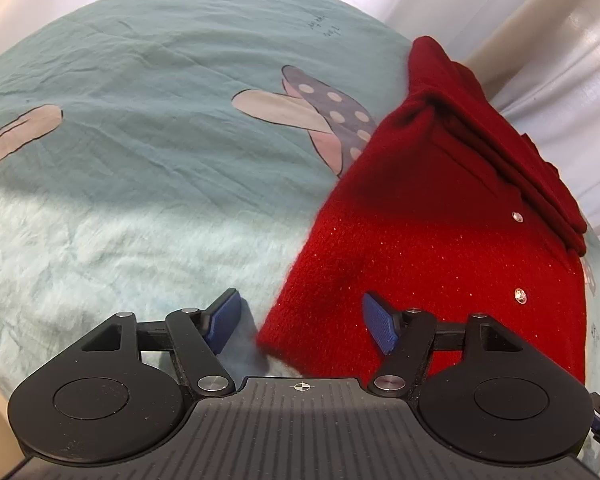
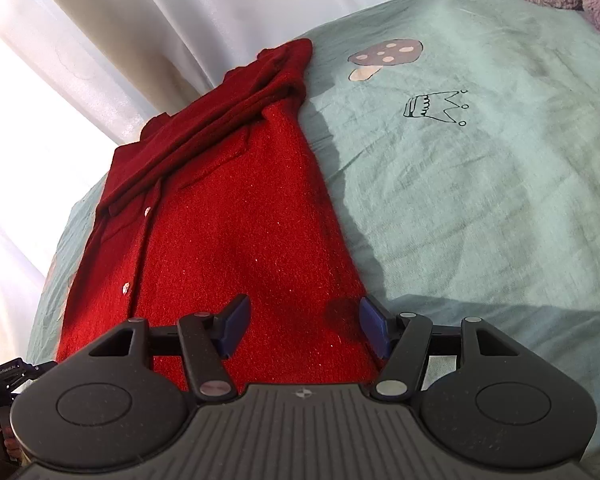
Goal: Fold small clothes
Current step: 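Smooth the folded cardigan side with the right gripper while the left tool hovers, then close both grippers on the red cardigan's hem, then hold the hem with both grippers and pull it taut, then lift the hem with both grippers and fold it over toward the collar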
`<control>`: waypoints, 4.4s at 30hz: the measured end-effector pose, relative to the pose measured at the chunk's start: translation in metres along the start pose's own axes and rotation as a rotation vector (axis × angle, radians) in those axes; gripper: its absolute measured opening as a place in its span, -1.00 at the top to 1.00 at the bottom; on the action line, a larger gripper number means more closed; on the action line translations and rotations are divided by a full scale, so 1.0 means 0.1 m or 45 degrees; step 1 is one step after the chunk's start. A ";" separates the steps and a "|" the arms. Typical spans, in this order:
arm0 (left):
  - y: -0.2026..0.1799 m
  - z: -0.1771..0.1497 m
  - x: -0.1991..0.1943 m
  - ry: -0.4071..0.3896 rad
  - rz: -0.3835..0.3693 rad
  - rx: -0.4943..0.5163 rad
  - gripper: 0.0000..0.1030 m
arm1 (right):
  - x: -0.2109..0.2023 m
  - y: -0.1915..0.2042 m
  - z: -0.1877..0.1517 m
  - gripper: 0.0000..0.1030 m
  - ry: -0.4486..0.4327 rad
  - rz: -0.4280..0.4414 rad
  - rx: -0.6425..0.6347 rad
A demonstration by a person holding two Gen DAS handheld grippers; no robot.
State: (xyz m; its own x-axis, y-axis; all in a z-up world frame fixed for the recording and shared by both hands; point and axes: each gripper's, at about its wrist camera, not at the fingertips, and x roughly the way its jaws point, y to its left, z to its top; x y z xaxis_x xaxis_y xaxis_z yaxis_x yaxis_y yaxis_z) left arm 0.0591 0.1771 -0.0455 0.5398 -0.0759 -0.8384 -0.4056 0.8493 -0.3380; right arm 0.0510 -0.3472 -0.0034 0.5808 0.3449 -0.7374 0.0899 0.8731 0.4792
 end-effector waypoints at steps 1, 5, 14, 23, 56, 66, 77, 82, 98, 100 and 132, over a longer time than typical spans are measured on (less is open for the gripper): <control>0.00 -0.01 0.00 0.012 -0.031 -0.001 -0.24 | 0.00 0.00 -0.01 -0.18 0.001 -0.006 -0.001; 0.01 -0.03 -0.01 0.023 -0.055 0.011 -0.20 | -0.01 -0.06 -0.01 -0.18 0.005 -0.029 -0.006; 0.04 0.04 0.04 0.081 -0.106 0.043 -0.26 | 0.06 -0.03 -0.03 0.32 0.086 0.058 -0.041; 0.09 0.08 0.10 0.129 -0.124 0.051 0.34 | 0.07 -0.14 0.02 0.28 0.184 0.130 -0.023; -0.85 1.73 0.94 -0.059 -0.039 -0.063 0.64 | 1.17 0.16 1.86 0.80 -0.143 0.067 0.060; -0.52 1.44 0.68 -0.151 -0.200 0.140 -0.21 | 0.86 0.17 1.48 -0.16 -0.082 0.172 -0.401; -0.94 1.43 1.13 -0.010 -0.241 0.390 0.18 | 1.28 0.52 1.44 0.27 0.004 0.163 -0.526; -0.92 1.42 0.98 -0.062 -0.259 0.403 0.64 | 1.24 0.56 1.44 0.76 -0.022 0.149 -0.553; -1.18 1.42 1.12 -0.001 -0.266 0.501 0.69 | 1.30 0.65 1.37 0.65 0.007 0.194 -0.588; -1.20 1.40 0.98 -0.051 -0.282 0.531 0.71 | 1.24 0.70 1.35 0.81 -0.027 0.185 -0.602; -1.71 2.35 1.64 -0.118 -0.205 0.495 0.70 | 1.82 0.80 2.35 0.45 -0.155 0.081 -0.543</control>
State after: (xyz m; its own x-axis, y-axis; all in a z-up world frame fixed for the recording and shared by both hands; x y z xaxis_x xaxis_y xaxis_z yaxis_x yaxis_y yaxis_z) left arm 0.3906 0.1417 -0.0250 0.6445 -0.1916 -0.7402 -0.0120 0.9654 -0.2604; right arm 0.3535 -0.2956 0.0124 0.6678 0.3818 -0.6390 -0.2761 0.9242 0.2638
